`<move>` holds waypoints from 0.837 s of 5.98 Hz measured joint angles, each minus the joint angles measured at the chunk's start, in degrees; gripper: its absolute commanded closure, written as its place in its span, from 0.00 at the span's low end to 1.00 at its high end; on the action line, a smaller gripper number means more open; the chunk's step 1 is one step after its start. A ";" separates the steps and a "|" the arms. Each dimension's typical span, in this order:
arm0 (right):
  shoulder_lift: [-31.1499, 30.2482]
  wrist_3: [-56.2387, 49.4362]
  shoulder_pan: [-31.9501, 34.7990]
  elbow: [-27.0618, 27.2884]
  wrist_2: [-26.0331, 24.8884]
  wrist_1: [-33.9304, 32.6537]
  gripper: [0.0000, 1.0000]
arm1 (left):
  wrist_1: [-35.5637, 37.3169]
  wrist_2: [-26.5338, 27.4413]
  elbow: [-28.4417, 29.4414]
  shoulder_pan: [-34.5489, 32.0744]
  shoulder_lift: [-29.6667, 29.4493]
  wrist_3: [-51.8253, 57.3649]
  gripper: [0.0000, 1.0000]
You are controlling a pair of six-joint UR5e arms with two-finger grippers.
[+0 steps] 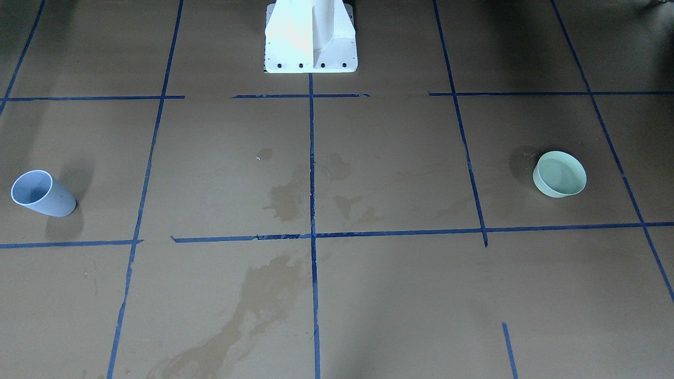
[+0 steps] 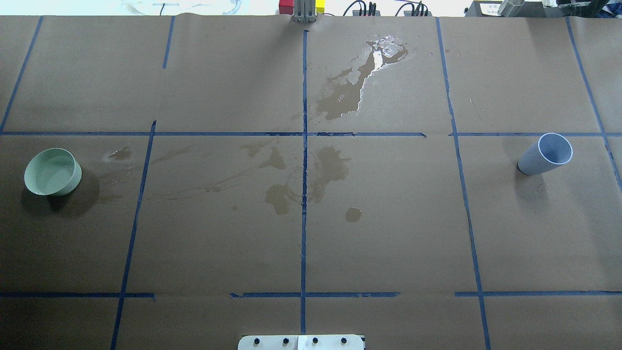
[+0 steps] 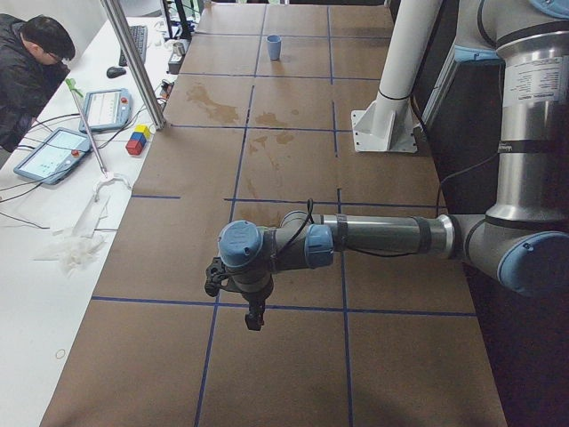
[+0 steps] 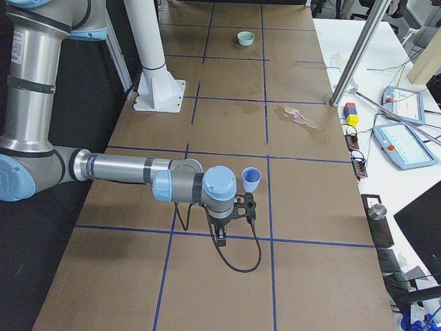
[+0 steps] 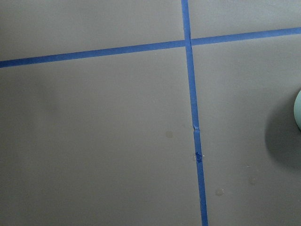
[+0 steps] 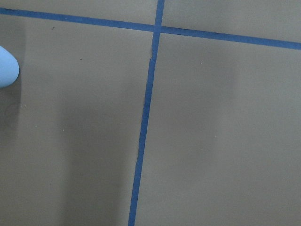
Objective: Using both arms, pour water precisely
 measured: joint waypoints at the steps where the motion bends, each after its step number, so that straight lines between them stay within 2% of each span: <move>1: 0.00 0.00 0.00 -0.02 0.00 0.03 0.00 | -0.03 -0.01 0.01 0.44 0.00 -0.03 0.00; 5: 0.42 0.07 0.00 0.04 0.00 0.11 0.00 | -0.47 0.31 -1.21 1.25 -0.57 -0.43 0.00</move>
